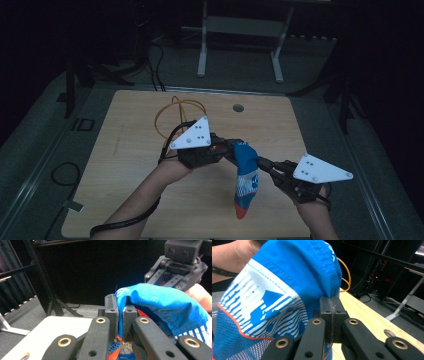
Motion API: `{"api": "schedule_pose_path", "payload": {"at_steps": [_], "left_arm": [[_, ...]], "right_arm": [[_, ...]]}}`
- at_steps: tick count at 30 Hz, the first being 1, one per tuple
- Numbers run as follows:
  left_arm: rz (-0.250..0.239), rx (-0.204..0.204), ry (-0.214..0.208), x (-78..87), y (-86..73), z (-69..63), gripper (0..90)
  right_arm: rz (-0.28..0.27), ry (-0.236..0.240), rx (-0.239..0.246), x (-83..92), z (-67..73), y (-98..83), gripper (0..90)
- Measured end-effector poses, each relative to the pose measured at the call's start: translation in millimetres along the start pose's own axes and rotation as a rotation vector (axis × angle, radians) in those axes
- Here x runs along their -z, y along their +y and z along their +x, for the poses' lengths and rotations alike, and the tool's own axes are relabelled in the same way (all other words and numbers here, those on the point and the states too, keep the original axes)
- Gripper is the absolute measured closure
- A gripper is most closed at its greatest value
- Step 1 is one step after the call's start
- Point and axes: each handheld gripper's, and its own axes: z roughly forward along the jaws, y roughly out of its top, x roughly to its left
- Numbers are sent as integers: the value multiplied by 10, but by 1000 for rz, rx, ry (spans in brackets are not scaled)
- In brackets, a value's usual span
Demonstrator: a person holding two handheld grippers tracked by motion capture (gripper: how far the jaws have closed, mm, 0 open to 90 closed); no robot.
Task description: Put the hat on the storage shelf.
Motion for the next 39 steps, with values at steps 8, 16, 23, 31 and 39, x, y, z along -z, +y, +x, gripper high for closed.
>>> {"api": "schedule_pose_path", "payload": {"at_steps": [8,16,23,31,39], "left_arm": [[14,2,11,46,-33,0,856],[33,0,26,134,-72,-23,637],[29,19,61,289,-126,-35,552],[24,41,96,492,-247,-93,540],[52,46,155,657,-463,-180,485]], "right_arm": [[-20,-8,-10,56,-44,41,900],[-36,-17,-5,88,-59,115,900],[-47,-30,-13,91,-85,152,900],[-59,-48,-18,107,-119,194,900],[-66,-72,-17,105,-153,257,900]]}}
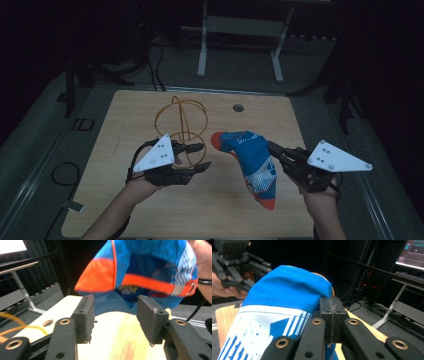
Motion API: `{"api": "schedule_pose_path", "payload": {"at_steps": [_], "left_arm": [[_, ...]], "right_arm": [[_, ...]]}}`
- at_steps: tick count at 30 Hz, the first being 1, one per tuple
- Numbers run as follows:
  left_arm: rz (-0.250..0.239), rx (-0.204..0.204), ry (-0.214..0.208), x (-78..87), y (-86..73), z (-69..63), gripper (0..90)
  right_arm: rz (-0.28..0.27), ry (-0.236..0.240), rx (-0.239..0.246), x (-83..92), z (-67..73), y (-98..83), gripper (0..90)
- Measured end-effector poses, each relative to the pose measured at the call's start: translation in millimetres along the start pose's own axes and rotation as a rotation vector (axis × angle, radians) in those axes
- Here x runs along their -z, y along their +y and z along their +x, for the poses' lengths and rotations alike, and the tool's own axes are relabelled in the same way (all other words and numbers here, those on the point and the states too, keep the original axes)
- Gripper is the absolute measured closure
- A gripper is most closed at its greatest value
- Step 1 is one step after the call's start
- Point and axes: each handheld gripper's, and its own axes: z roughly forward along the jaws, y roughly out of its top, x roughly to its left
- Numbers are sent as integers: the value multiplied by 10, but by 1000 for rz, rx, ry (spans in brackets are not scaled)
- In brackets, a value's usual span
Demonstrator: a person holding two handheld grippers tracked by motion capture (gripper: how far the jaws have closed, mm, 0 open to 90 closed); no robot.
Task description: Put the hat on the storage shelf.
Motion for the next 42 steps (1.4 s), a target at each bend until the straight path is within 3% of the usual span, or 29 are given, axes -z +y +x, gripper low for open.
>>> {"api": "schedule_pose_path", "payload": {"at_steps": [4,10,19,27,29,35,39,42], "left_arm": [[10,14,28,78,-116,-5,485],[8,8,112,206,-293,-73,486],[-4,85,146,375,-634,-85,485],[-7,118,234,537,-1043,-113,447],[-1,135,278,594,-1176,-119,441],[5,193,398,728,-1480,-111,252],[33,242,450,775,-1658,-114,27],[63,257,474,807,-1782,-136,19]], "right_arm": [[-8,-13,12,-17,-17,72,900],[-26,-31,23,-69,-67,213,900],[-36,-45,23,-183,-157,369,900],[-39,-49,11,-400,-264,522,900],[-34,-53,13,-465,-287,563,900],[-15,-56,27,-716,-325,711,900],[-10,-46,19,-903,-338,783,900],[-4,-43,12,-1007,-336,807,900]]}}
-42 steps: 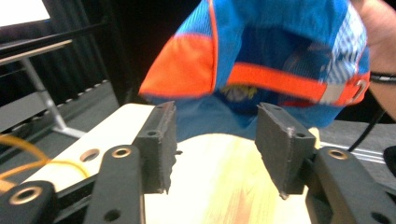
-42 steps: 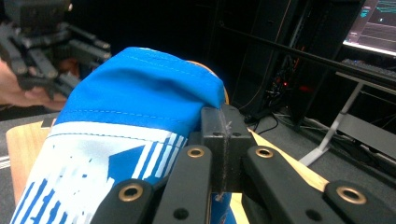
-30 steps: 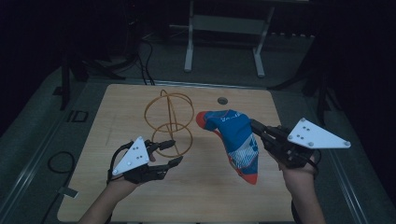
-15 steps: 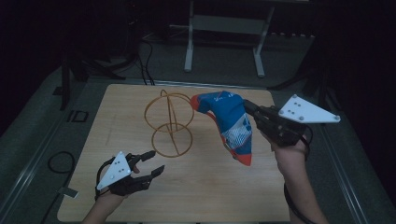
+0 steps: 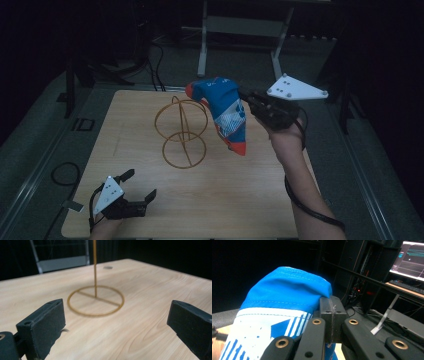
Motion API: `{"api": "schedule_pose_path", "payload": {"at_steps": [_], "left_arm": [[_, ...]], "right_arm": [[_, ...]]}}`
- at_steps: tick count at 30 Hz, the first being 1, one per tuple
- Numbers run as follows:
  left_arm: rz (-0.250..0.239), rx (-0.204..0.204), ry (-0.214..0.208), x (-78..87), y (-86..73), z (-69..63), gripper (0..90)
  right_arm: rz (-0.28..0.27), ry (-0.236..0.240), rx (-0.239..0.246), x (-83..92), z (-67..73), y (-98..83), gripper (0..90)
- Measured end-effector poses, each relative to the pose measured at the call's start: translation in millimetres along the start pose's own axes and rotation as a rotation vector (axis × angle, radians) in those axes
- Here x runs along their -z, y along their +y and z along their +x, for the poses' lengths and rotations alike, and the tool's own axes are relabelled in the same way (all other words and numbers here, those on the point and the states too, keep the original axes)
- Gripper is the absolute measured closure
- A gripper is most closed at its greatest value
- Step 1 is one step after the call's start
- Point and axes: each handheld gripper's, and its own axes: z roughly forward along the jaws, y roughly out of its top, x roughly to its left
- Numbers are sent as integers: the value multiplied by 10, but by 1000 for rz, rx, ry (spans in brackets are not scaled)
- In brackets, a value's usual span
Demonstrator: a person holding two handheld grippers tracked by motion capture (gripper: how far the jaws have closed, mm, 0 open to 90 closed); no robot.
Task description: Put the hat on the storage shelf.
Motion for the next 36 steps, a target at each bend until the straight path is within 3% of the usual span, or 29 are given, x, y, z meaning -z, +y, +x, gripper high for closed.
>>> {"api": "schedule_pose_path", "payload": {"at_steps": [4,9,15,16,30,36], "left_arm": [[26,-10,44,30,-113,29,17],[-16,25,81,82,-147,85,17],[-43,43,85,120,-144,125,18],[-49,40,88,126,-147,130,18],[-61,61,83,151,-173,162,19],[-64,60,80,153,-176,162,19]], "right_arm": [[17,-3,2,-188,22,38,900],[33,-10,14,-389,68,94,900],[52,10,12,-627,160,141,900],[69,25,18,-750,220,157,900],[146,101,43,-1310,500,169,900],[127,130,25,-1440,565,225,900]]}}
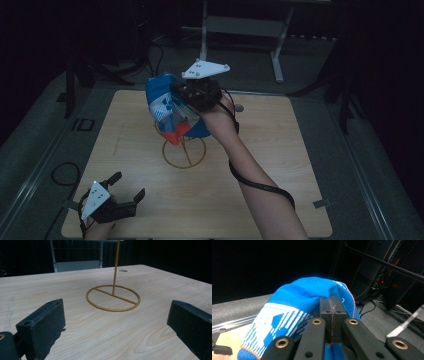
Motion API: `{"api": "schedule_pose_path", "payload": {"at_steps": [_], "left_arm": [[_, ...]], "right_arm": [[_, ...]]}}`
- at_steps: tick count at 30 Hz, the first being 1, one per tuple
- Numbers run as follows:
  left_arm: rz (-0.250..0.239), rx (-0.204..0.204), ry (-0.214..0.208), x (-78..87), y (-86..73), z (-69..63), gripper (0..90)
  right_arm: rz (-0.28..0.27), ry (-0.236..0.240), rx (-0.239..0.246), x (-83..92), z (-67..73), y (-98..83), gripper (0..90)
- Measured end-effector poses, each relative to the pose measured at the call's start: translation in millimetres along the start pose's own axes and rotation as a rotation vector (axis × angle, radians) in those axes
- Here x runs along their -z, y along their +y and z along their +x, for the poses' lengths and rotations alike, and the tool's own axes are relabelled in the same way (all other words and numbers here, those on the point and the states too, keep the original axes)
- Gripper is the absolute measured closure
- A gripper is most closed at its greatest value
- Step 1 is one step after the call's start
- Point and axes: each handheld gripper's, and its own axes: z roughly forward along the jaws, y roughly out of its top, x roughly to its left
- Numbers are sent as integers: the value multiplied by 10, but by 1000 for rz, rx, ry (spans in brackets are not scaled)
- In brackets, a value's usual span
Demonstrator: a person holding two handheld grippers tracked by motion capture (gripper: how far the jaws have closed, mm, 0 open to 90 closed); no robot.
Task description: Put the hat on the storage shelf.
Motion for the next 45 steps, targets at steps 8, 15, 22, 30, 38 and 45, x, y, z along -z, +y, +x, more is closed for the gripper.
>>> {"api": "schedule_pose_path", "payload": {"at_steps": [8,15,22,30,38,45], "left_arm": [[-1,6,-9,7,-11,6,20],[2,4,-16,-6,-6,-5,20],[9,5,-19,-15,-7,-9,20],[7,6,-14,4,-14,-18,21],[17,-5,-22,-13,-18,-36,21],[21,0,-27,-18,-29,-30,21]], "right_arm": [[72,-8,7,-137,-4,-102,900],[117,-8,-21,-190,-95,-314,900],[131,7,-47,-200,-144,-460,900],[119,39,-77,-176,-130,-591,900],[110,50,-139,-161,-225,-665,751],[133,16,-138,-158,-268,-756,701]]}}
